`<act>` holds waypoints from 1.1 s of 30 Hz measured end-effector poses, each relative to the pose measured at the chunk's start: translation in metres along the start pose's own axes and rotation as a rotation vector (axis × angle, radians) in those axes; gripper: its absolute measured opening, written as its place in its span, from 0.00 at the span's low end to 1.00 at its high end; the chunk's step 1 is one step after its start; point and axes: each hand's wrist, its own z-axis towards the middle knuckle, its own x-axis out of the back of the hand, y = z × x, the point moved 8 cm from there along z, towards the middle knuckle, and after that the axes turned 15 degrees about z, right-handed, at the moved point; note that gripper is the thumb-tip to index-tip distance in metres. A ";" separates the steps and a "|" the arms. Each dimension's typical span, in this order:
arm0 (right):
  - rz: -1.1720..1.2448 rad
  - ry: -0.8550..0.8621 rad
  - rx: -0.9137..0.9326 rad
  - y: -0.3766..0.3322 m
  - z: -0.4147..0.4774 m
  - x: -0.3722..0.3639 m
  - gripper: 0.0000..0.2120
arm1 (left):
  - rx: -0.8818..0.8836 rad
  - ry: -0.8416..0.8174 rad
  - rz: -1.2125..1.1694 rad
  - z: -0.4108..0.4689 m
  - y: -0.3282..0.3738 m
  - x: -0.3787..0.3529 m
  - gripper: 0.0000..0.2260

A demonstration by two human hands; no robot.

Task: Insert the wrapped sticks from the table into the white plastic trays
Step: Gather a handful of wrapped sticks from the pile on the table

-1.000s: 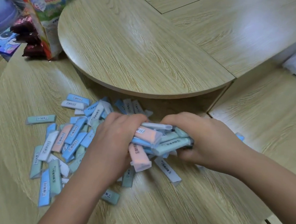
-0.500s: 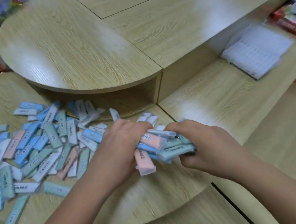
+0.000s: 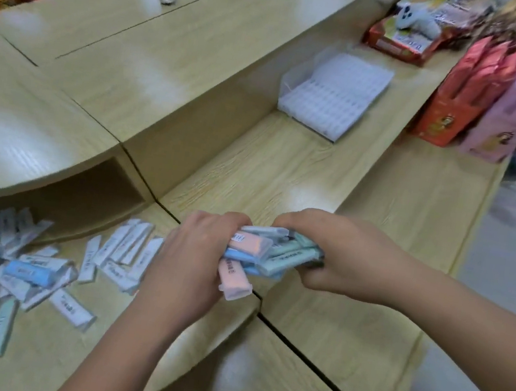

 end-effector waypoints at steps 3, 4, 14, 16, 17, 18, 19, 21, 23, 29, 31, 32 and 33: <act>0.019 0.021 0.012 0.027 0.001 0.018 0.28 | 0.023 0.035 -0.005 0.023 0.014 -0.006 0.17; 0.031 0.025 0.016 0.034 0.005 0.023 0.28 | 0.041 0.040 -0.010 0.030 0.016 -0.008 0.15; 0.083 0.009 0.086 0.078 0.057 0.037 0.27 | 0.083 0.052 -0.003 0.088 0.005 -0.026 0.12; 0.092 -0.014 0.089 0.088 0.065 0.041 0.27 | 0.109 0.062 -0.004 0.098 0.004 -0.030 0.11; 0.091 -0.026 0.087 0.094 0.070 0.044 0.26 | 0.115 0.068 -0.011 0.104 0.004 -0.032 0.11; 0.090 -0.037 0.086 0.100 0.076 0.047 0.26 | 0.122 0.067 -0.024 0.111 0.003 -0.035 0.11; 0.091 -0.045 0.091 0.105 0.083 0.050 0.25 | 0.128 0.067 -0.038 0.119 0.000 -0.038 0.12; 0.083 -0.065 0.105 0.115 0.100 0.058 0.26 | 0.135 0.069 -0.045 0.137 -0.006 -0.043 0.16; 0.067 -0.094 0.108 0.128 0.119 0.064 0.27 | 0.166 0.077 -0.027 0.155 -0.015 -0.049 0.14; 0.056 -0.149 0.144 0.161 0.166 0.072 0.29 | 0.253 0.061 -0.034 0.197 -0.030 -0.064 0.16; 0.040 -0.166 0.155 0.166 0.178 0.071 0.30 | 0.291 0.069 -0.046 0.199 -0.037 -0.064 0.19; 0.032 -0.177 0.167 0.166 0.185 0.070 0.29 | 0.315 0.075 -0.056 0.200 -0.042 -0.065 0.22; 0.034 -0.190 0.179 0.164 0.192 0.068 0.29 | 0.339 0.076 -0.062 0.202 -0.047 -0.065 0.23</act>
